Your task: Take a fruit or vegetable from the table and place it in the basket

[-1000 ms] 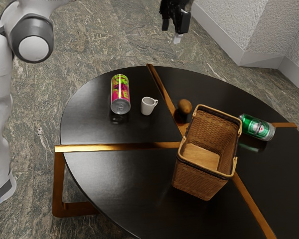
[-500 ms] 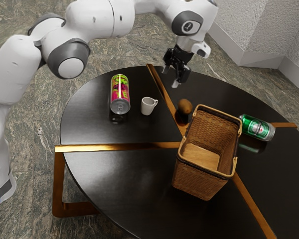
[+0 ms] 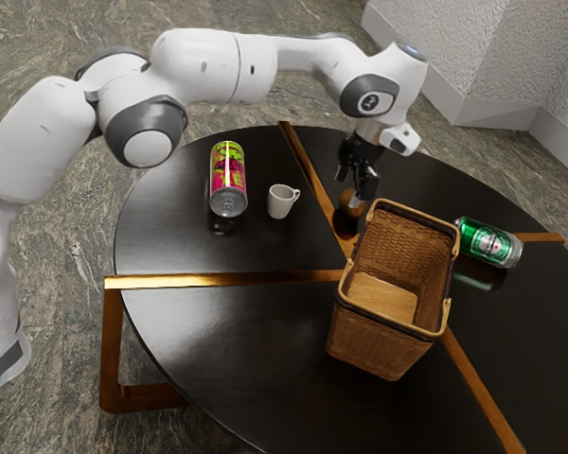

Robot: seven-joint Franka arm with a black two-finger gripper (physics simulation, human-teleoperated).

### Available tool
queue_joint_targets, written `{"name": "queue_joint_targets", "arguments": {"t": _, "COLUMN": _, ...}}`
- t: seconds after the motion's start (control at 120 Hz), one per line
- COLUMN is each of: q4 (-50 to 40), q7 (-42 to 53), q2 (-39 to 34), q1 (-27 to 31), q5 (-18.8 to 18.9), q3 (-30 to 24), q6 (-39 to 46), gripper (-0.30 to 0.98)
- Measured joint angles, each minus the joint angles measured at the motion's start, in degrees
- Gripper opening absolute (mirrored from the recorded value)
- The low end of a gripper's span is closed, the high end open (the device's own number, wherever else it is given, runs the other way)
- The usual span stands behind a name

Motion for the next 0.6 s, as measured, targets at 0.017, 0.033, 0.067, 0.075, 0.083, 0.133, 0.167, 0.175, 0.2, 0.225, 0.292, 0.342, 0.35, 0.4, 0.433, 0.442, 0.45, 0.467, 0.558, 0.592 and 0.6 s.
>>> {"name": "queue_joint_targets", "arguments": {"t": 0.017, "q4": -0.32, "q7": 0.13, "q2": 0.07, "q1": 0.03, "q5": -0.02, "q3": 0.02, "q6": 0.21, "gripper": 0.66}}
{"name": "queue_joint_targets", "arguments": {"t": 0.033, "q4": -0.65, "q7": 0.26, "q2": 0.12, "q1": 0.08, "q5": -0.02, "q3": 0.04, "q6": 0.42, "gripper": 0.66}}
{"name": "queue_joint_targets", "arguments": {"t": 0.067, "q4": -1.07, "q7": 0.50, "q2": 0.35, "q1": 0.17, "q5": -0.01, "q3": 0.06, "q6": 0.78, "gripper": 0.66}}
{"name": "queue_joint_targets", "arguments": {"t": 0.075, "q4": -1.14, "q7": 0.56, "q2": 0.44, "q1": 0.19, "q5": 0.00, "q3": 0.06, "q6": 0.86, "gripper": 0.66}}
{"name": "queue_joint_targets", "arguments": {"t": 0.083, "q4": -1.20, "q7": 0.62, "q2": 0.52, "q1": 0.21, "q5": 0.00, "q3": 0.06, "q6": 0.94, "gripper": 0.66}}
{"name": "queue_joint_targets", "arguments": {"t": 0.133, "q4": -1.42, "q7": 0.95, "q2": 0.92, "q1": 0.26, "q5": 0.03, "q3": 0.07, "q6": 1.87, "gripper": 0.66}}
{"name": "queue_joint_targets", "arguments": {"t": 0.167, "q4": -1.48, "q7": 1.15, "q2": 1.06, "q1": 0.24, "q5": 0.03, "q3": 0.08, "q6": 2.51, "gripper": 0.66}}
{"name": "queue_joint_targets", "arguments": {"t": 0.175, "q4": -1.49, "q7": 1.20, "q2": 1.09, "q1": 0.24, "q5": 0.04, "q3": 0.08, "q6": 2.66, "gripper": 0.66}}
{"name": "queue_joint_targets", "arguments": {"t": 0.2, "q4": -1.52, "q7": 1.34, "q2": 1.14, "q1": 0.24, "q5": 0.05, "q3": 0.08, "q6": 3.08, "gripper": 0.66}}
{"name": "queue_joint_targets", "arguments": {"t": 0.225, "q4": -1.53, "q7": 1.48, "q2": 1.19, "q1": 0.24, "q5": 0.07, "q3": 0.08, "q6": 3.44, "gripper": 0.66}}
{"name": "queue_joint_targets", "arguments": {"t": 0.292, "q4": -1.79, "q7": 1.82, "q2": 1.34, "q1": 0.30, "q5": 0.09, "q3": 0.08, "q6": 4.20, "gripper": 0.66}}
{"name": "queue_joint_targets", "arguments": {"t": 0.342, "q4": -2.30, "q7": 2.05, "q2": 1.38, "q1": 0.36, "q5": 0.14, "q3": 0.13, "q6": 4.62, "gripper": 0.66}}
{"name": "queue_joint_targets", "arguments": {"t": 0.35, "q4": -2.41, "q7": 2.09, "q2": 1.38, "q1": 0.37, "q5": 0.15, "q3": 0.14, "q6": 4.67, "gripper": 0.66}}
{"name": "queue_joint_targets", "arguments": {"t": 0.4, "q4": -3.11, "q7": 2.30, "q2": 1.38, "q1": 0.43, "q5": 0.24, "q3": 0.23, "q6": 4.89, "gripper": 0.66}}
{"name": "queue_joint_targets", "arguments": {"t": 0.433, "q4": -3.48, "q7": 2.44, "q2": 1.39, "q1": 0.46, "q5": 0.30, "q3": 0.28, "q6": 5.00, "gripper": 0.66}}
{"name": "queue_joint_targets", "arguments": {"t": 0.442, "q4": -3.57, "q7": 2.47, "q2": 1.39, "q1": 0.47, "q5": 0.31, "q3": 0.29, "q6": 5.03, "gripper": 0.66}}
{"name": "queue_joint_targets", "arguments": {"t": 0.45, "q4": -3.65, "q7": 2.50, "q2": 1.39, "q1": 0.47, "q5": 0.32, "q3": 0.30, "q6": 5.05, "gripper": 0.66}}
{"name": "queue_joint_targets", "arguments": {"t": 0.467, "q4": -3.84, "q7": 2.56, "q2": 1.40, "q1": 0.48, "q5": 0.33, "q3": 0.33, "q6": 5.10, "gripper": 0.66}}
{"name": "queue_joint_targets", "arguments": {"t": 0.558, "q4": -4.04, "q7": 2.85, "q2": 1.36, "q1": 0.52, "q5": 0.53, "q3": 0.60, "q6": 5.46, "gripper": 0.66}}
{"name": "queue_joint_targets", "arguments": {"t": 0.592, "q4": -3.95, "q7": 2.95, "q2": 1.34, "q1": 0.57, "q5": 0.62, "q3": 0.78, "q6": 5.58, "gripper": 0.66}}
{"name": "queue_joint_targets", "arguments": {"t": 0.6, "q4": -3.93, "q7": 2.97, "q2": 1.34, "q1": 0.59, "q5": 0.64, "q3": 0.84, "q6": 5.61, "gripper": 0.66}}
